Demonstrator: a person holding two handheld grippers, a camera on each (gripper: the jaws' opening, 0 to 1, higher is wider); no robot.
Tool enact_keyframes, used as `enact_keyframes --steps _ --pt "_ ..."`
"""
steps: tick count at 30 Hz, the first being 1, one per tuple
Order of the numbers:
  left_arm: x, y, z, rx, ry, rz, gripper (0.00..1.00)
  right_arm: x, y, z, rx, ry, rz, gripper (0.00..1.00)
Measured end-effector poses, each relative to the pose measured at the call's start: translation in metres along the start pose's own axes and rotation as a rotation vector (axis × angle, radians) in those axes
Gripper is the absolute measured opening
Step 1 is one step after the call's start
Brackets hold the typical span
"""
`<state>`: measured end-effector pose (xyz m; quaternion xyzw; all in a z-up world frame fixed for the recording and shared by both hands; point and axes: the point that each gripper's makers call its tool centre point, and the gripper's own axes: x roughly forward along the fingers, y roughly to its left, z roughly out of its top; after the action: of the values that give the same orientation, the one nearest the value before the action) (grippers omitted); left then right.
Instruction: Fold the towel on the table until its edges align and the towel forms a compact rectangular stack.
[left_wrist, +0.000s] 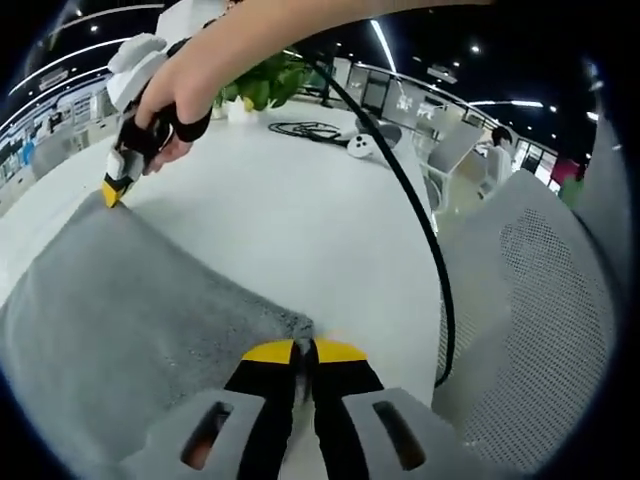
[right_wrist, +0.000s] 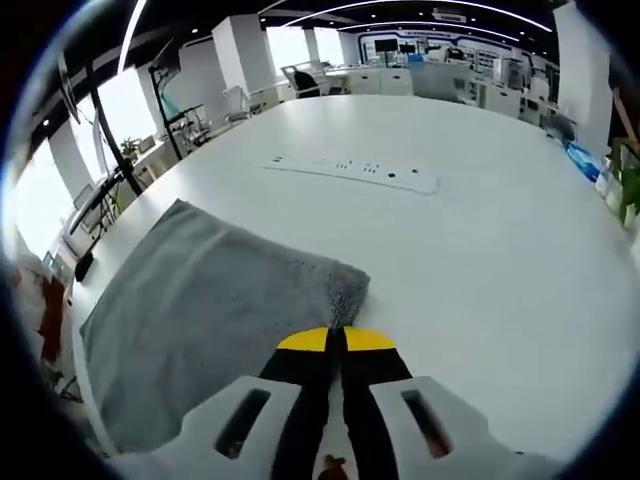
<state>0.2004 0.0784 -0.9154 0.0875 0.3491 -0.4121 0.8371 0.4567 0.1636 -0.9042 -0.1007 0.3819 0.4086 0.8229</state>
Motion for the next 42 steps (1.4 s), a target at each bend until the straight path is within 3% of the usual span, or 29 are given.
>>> enact_keyframes --steps 12,19,23,30,35,42 --pt "0.022 -0.023 0.022 0.064 -0.009 -0.064 0.05 -0.024 -0.040 -0.019 0.026 0.003 -0.063 0.01" --pt "0.020 -0.026 0.022 0.067 -0.008 -0.081 0.10 -0.023 -0.042 -0.016 0.036 -0.020 -0.046 0.03" --pt "0.020 -0.028 0.026 0.091 -0.007 -0.053 0.19 -0.025 -0.043 -0.015 0.053 -0.024 -0.057 0.10" --pt "0.026 -0.036 0.026 0.113 0.008 -0.051 0.19 -0.024 -0.040 -0.019 0.075 -0.016 -0.053 0.19" --pt "0.030 -0.037 0.023 0.131 0.029 -0.046 0.18 -0.023 -0.039 -0.021 0.099 -0.017 -0.046 0.16" --pt "0.028 -0.029 0.019 0.090 0.028 -0.029 0.11 -0.021 -0.038 -0.019 0.148 -0.045 -0.026 0.03"
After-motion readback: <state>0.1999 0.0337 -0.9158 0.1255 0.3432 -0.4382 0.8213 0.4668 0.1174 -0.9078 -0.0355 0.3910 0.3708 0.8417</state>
